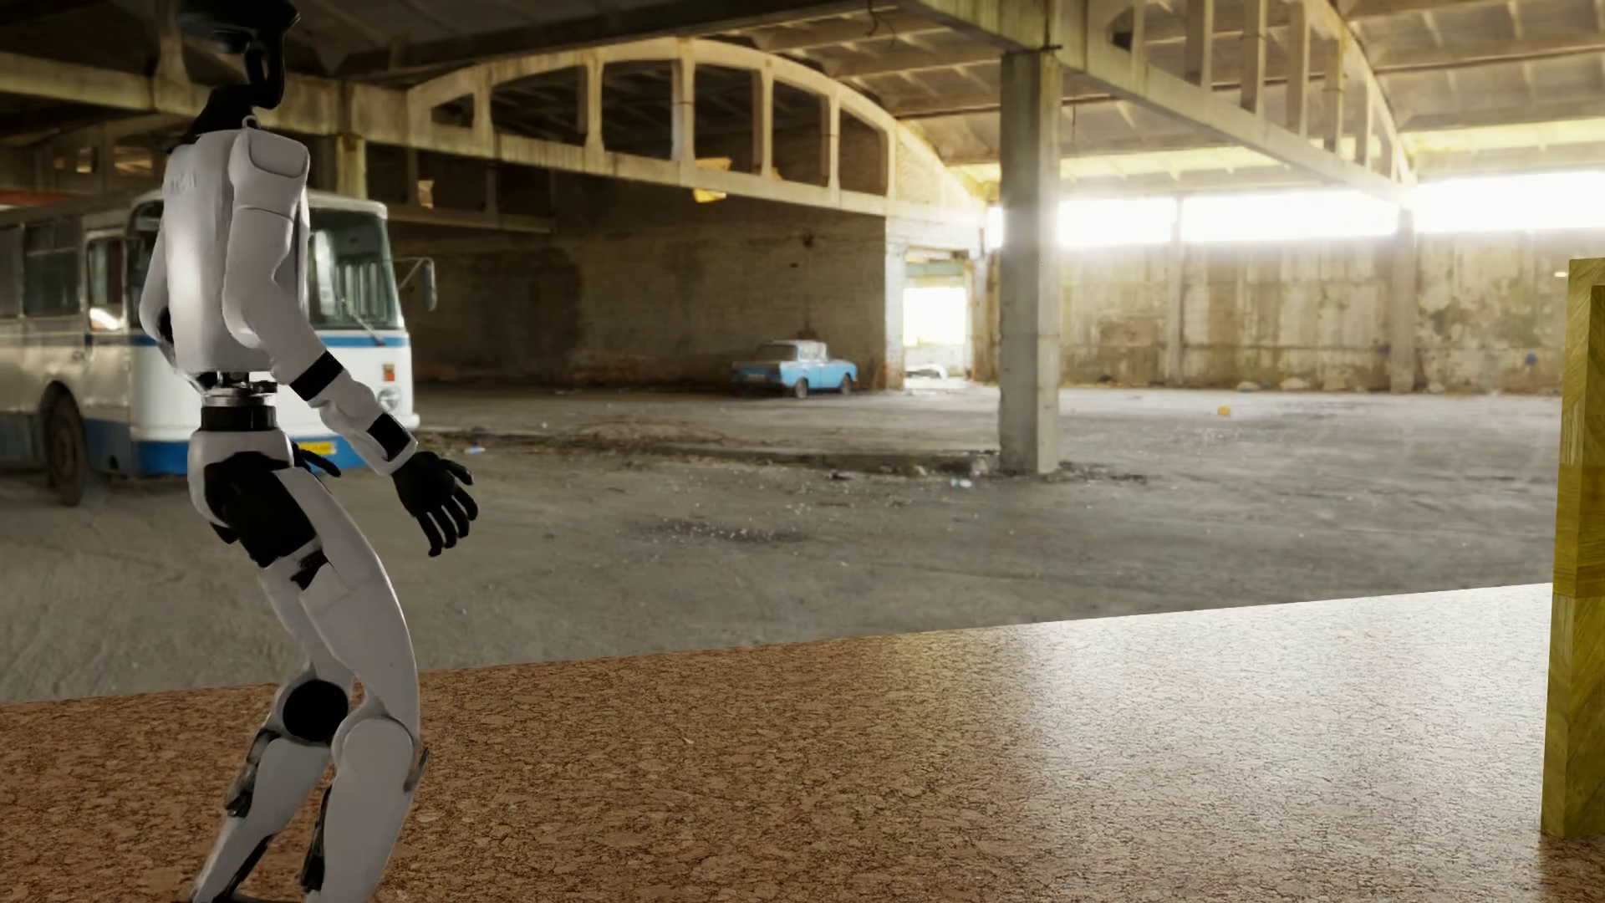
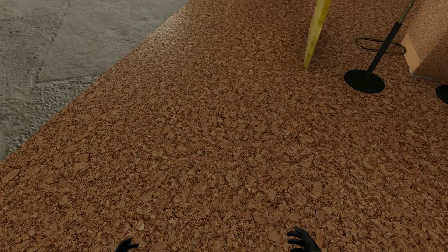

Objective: Turn back

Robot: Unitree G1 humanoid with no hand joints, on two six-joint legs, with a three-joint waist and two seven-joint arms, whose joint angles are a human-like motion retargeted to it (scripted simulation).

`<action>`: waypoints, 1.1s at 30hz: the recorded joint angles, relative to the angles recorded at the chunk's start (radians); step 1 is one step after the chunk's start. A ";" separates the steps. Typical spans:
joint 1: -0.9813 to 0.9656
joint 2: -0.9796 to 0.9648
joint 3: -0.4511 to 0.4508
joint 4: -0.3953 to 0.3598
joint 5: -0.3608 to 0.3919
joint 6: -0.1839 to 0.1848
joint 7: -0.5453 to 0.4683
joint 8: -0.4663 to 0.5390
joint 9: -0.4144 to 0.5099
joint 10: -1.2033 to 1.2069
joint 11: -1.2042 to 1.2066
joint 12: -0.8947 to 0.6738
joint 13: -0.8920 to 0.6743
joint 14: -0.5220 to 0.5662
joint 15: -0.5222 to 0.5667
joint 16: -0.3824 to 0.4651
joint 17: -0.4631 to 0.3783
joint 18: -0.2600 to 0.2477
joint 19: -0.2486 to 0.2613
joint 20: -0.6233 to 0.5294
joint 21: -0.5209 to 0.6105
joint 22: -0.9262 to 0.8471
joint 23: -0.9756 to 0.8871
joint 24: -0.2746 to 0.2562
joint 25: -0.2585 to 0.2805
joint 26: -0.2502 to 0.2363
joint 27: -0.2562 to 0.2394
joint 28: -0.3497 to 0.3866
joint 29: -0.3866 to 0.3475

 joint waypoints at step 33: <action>0.038 -0.094 -0.223 -0.014 0.115 -0.057 -0.037 0.075 0.039 -0.058 -0.078 -0.093 0.004 0.036 0.141 0.011 0.063 0.000 -0.085 0.009 0.008 -0.043 0.029 -0.084 0.059 -0.019 0.069 -0.193 -0.037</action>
